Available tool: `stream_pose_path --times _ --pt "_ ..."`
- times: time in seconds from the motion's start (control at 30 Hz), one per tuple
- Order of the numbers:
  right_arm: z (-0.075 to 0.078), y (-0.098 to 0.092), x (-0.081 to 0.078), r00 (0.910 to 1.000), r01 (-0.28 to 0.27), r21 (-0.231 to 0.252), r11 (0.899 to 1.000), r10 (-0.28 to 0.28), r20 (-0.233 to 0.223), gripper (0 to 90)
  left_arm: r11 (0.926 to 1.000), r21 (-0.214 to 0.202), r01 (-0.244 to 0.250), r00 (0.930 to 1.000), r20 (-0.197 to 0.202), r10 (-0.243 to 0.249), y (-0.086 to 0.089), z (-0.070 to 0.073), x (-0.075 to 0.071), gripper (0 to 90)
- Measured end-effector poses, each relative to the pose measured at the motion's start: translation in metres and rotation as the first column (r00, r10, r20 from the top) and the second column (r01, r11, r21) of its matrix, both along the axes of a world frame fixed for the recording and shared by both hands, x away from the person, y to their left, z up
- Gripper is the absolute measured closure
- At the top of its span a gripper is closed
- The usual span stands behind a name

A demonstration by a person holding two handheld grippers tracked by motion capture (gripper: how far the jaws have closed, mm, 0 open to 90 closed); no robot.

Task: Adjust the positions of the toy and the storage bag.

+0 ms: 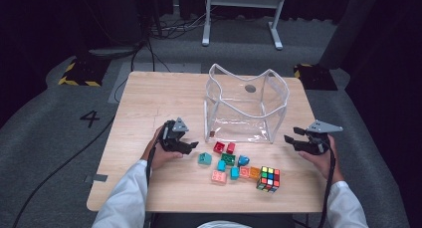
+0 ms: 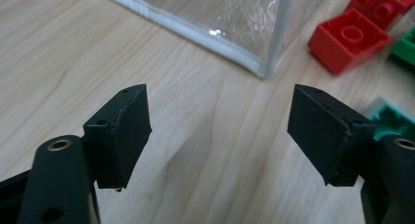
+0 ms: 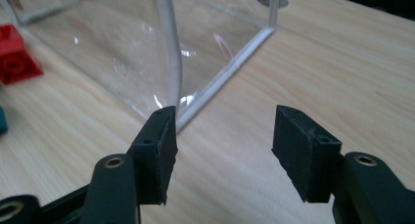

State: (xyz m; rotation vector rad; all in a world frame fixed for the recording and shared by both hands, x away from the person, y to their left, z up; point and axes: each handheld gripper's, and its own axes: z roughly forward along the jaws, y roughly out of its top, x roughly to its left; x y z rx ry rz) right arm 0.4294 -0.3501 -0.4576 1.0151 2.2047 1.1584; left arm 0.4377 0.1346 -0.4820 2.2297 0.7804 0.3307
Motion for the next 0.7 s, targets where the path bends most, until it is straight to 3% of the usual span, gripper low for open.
stream_pose_path --times 0.07,0.13,0.27,0.4,0.43,0.47,0.53,0.6,0.67,0.7 --pt "0.004 0.005 0.005 1.0 -0.009 0.009 1.0 0.009 0.001 40.9 0.9998 0.022 -0.001 0.9996 0.03 0.0 -0.008 0.002 0.006 24.9" --pt "0.006 0.012 0.008 0.9997 -0.023 0.012 1.0 0.023 0.003 40.7 0.9999 -0.008 0.013 0.9998 0.014 -0.013 -0.016 0.003 0.011 25.2" --pt "0.006 0.023 0.011 0.999 -0.045 -0.004 0.999 0.045 0.005 41.7 0.9991 -0.037 0.018 0.9996 0.022 -0.017 -0.029 0.006 0.02 27.0" --pt "0.006 0.036 0.011 0.997 -0.078 -0.051 0.996 0.078 0.004 45.4 0.9979 -0.058 0.028 0.9986 0.046 -0.025 -0.04 0.011 0.026 33.0" --pt "0.006 0.038 0.011 0.9975 -0.07 -0.057 0.996 0.07 0.003 46.7 0.9963 -0.076 0.039 0.9989 0.029 -0.037 -0.043 0.011 0.026 34.4" --pt "0.006 0.041 0.012 0.9986 -0.052 -0.075 0.996 0.052 0.004 48.9 0.9961 -0.079 0.039 0.9985 0.04 -0.036 -0.046 0.013 0.027 37.2" --pt "0.007 0.04 0.014 0.9985 -0.054 -0.076 0.996 0.054 0.009 50.5 0.9967 -0.071 0.041 0.997 0.068 -0.036 -0.05 0.017 0.03 39.3" --pt "0.007 0.041 0.015 0.999 -0.042 -0.049 0.998 0.043 0.01 53.8 0.9934 -0.106 0.044 0.9979 0.051 -0.039 -0.055 0.019 0.031 43.4" --pt "0.007 0.042 0.017 0.9991 -0.036 -0.045 0.998 0.037 0.02 59.6 0.9936 -0.104 0.044 0.9977 0.055 -0.039 -0.058 0.022 0.032 48.9" --pt "0.007 0.043 0.018 0.999 -0.039 -0.034 0.999 0.04 0.022 60.8 0.9905 -0.124 0.06 0.9975 0.044 -0.055 -0.061 0.021 0.034 50.1"
